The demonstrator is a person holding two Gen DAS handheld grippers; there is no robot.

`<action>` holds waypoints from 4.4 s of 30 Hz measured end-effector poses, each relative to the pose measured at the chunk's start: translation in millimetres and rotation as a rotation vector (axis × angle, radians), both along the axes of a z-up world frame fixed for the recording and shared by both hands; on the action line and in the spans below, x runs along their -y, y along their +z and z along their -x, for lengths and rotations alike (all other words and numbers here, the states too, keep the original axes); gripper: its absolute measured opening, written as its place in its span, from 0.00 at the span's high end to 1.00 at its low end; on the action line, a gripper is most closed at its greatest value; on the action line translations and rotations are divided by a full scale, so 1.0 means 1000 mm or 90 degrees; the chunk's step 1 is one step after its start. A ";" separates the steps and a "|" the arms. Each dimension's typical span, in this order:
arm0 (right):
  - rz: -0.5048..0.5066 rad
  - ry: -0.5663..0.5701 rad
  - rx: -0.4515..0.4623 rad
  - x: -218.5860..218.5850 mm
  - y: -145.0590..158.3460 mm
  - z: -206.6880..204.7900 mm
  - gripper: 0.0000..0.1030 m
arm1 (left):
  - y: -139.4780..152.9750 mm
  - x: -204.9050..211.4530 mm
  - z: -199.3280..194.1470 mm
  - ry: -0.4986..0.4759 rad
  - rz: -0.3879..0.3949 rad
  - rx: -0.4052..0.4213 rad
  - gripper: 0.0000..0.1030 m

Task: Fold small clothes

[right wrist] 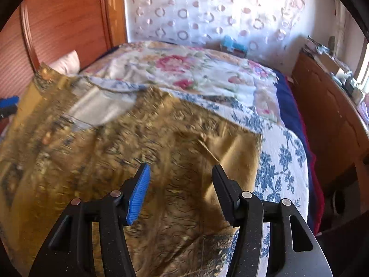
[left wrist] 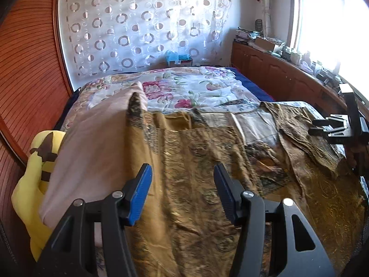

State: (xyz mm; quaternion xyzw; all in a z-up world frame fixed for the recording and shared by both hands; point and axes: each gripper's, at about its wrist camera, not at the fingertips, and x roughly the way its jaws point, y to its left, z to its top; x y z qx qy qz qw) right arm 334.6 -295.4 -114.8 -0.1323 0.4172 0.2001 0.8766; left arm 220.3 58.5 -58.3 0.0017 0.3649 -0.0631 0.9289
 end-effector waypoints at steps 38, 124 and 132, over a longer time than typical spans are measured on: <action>-0.035 -0.016 0.000 0.011 0.000 -0.005 0.39 | 0.007 -0.043 -0.055 0.002 -0.010 -0.003 1.00; -0.089 -0.056 0.031 0.111 0.064 0.301 0.61 | 0.052 -0.061 0.256 0.002 0.038 0.113 0.61; -0.101 -0.075 0.076 0.109 0.075 0.264 0.39 | 0.044 -0.065 0.211 -0.003 0.021 0.089 0.58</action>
